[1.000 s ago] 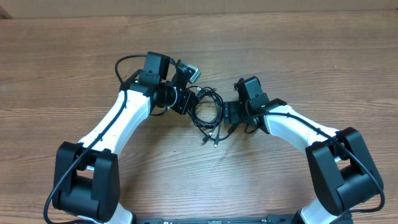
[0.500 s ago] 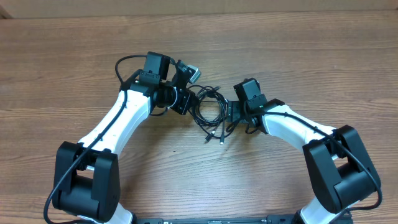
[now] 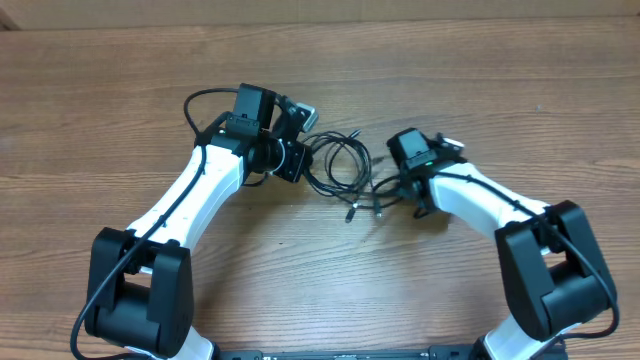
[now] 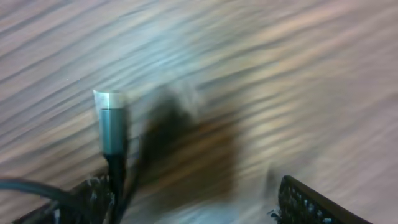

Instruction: Untangle cables

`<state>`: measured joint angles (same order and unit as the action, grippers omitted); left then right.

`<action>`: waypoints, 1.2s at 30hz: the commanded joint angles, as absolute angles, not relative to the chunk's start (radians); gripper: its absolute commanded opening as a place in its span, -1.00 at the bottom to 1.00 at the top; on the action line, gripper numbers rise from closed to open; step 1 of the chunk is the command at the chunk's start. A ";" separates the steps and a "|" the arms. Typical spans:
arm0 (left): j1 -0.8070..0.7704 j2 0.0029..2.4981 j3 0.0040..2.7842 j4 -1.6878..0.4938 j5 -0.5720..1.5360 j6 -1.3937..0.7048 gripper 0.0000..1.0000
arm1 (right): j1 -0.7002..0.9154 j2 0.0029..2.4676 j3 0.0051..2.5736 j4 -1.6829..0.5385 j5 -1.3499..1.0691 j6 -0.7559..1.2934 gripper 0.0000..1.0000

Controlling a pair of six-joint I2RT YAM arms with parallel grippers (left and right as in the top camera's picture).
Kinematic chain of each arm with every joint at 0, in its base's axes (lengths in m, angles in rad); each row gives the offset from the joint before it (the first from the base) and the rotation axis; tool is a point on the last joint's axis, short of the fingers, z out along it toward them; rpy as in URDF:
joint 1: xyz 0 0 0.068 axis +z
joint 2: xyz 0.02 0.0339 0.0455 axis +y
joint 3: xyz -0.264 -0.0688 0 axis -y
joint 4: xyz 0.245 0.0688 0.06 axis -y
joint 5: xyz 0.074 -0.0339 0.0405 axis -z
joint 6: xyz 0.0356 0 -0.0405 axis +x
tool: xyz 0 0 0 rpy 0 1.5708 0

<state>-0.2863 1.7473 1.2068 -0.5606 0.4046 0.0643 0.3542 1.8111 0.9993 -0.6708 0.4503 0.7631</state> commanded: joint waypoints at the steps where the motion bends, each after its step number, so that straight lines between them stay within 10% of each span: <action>1: -0.281 1.728 1.229 -0.562 0.283 -0.014 -0.92 | 0.281 1.860 0.960 -0.706 0.461 0.822 0.73; 36: -0.281 1.728 1.229 -0.563 0.285 -0.015 -0.91 | 0.212 1.859 0.986 -0.727 0.181 0.705 1.00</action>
